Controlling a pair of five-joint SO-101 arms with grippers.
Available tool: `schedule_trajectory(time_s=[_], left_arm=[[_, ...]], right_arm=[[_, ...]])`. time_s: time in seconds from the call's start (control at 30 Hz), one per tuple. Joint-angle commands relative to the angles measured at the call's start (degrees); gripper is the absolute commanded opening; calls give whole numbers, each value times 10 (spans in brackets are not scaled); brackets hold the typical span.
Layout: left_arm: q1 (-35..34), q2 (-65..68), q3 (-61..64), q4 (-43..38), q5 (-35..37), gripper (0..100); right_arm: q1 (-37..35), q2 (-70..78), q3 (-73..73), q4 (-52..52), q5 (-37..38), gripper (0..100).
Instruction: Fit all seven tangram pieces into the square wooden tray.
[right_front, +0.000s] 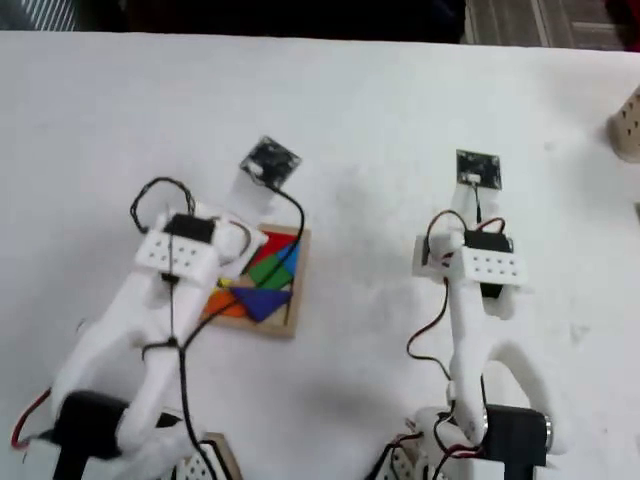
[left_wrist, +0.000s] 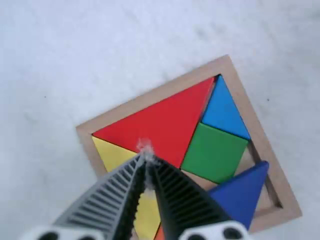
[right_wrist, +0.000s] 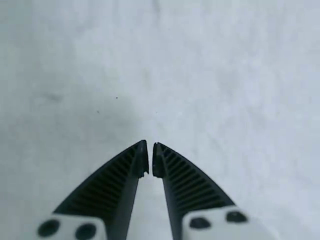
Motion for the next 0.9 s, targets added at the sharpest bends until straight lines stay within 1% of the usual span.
schedule_trajectory(time_s=[0.0, 0.07, 0.17, 0.43, 0.5, 0.63, 0.73, 0.87], left_arm=[[64, -98, 57, 3, -55, 23], [108, -145, 104, 3, -82, 23], [145, -192, 140, 3, -81, 23], [162, -196, 154, 4, -80, 22], [182, -175, 154, 3, -78, 22], [225, -88, 132, -10, -43, 22], [225, -44, 107, -11, -40, 22], [225, -38, 103, -13, -40, 22]], right_arm=[[16, -23, -4, -15, -7, 21], [28, -23, -6, -15, -7, 21], [36, -23, -11, -15, -10, 21], [35, -23, -11, -15, -8, 21], [34, -23, -11, -15, -8, 21], [33, 3, -20, -15, -7, 21], [33, 44, -46, -11, -7, 19], [33, 95, -79, 0, -9, 18]])
